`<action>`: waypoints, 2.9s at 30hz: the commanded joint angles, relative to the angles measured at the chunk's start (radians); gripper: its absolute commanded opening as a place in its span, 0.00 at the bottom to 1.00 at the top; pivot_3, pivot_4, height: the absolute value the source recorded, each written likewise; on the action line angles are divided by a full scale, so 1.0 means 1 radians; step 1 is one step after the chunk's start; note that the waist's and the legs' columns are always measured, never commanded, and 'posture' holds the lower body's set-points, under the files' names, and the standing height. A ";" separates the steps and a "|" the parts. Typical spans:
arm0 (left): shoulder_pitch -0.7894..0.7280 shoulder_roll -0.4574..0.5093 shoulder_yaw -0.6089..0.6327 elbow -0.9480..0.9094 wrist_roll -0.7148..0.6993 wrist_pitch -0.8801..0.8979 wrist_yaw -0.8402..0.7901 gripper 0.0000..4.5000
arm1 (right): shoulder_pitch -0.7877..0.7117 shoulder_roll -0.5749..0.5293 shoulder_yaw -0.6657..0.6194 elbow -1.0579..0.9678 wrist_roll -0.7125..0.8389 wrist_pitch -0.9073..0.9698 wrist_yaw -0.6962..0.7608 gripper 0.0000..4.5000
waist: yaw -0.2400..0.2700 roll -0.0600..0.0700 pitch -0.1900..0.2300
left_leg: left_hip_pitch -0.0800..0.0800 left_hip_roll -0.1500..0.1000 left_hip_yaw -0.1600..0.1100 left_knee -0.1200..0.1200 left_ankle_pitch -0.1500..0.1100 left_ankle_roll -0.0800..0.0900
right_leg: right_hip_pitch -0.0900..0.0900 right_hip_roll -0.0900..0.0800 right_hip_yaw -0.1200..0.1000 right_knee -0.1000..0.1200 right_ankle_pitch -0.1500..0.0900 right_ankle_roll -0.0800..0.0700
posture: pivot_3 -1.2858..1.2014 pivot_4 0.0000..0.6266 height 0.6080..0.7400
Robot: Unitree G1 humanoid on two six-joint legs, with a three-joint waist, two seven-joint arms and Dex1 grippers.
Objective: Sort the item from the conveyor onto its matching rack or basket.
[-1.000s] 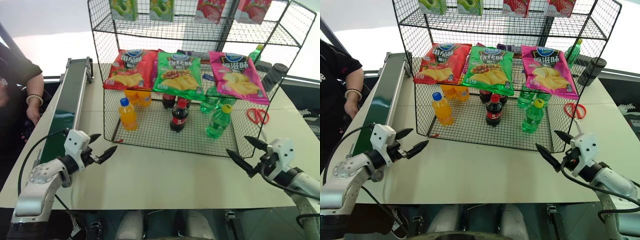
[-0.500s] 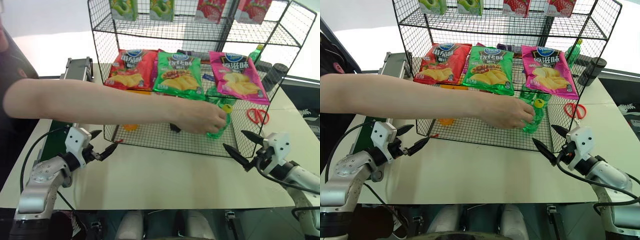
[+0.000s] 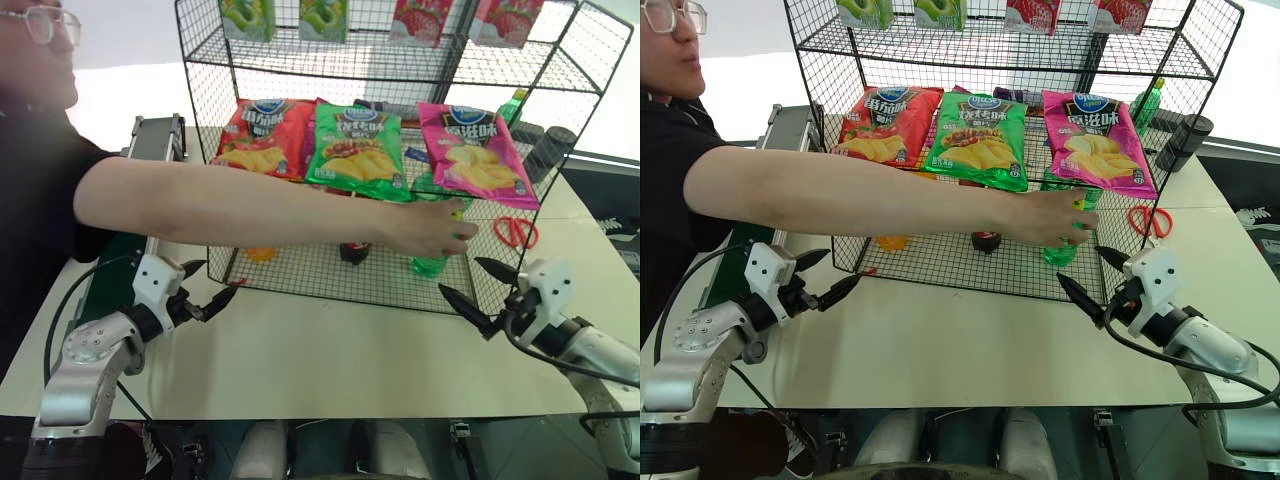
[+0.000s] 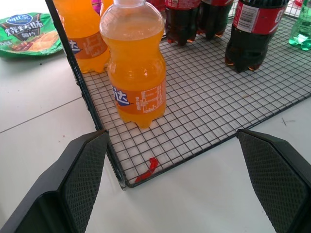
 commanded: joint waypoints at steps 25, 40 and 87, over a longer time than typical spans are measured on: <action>-0.005 -0.002 0.000 -0.041 0.004 0.010 0.020 1.00 | 0.008 0.023 -0.007 0.072 -0.006 -0.135 0.033 0.99 | 0.000 0.000 0.000 | 0.000 0.000 0.000 0.000 0.000 0.000 | 0.000 0.000 0.000 0.000 0.000 0.000 | 0.52 0.24 0.92; -0.061 -0.025 -0.021 0.011 0.023 -0.020 0.033 1.00 | -0.055 0.024 0.020 0.063 -0.016 -0.122 -0.004 0.99 | 0.000 0.000 0.000 | 0.000 0.000 0.000 0.000 0.000 0.000 | 0.000 0.000 0.000 0.000 0.000 0.000 | 0.52 0.24 0.92; -0.027 -0.009 0.034 -0.035 0.003 0.002 0.049 1.00 | -0.125 0.036 0.077 0.101 -0.022 -0.128 0.000 0.99 | -0.001 0.000 0.000 | 0.000 0.000 0.000 0.000 0.000 0.000 | 0.000 0.000 0.000 0.000 0.000 0.000 | 0.52 0.24 0.92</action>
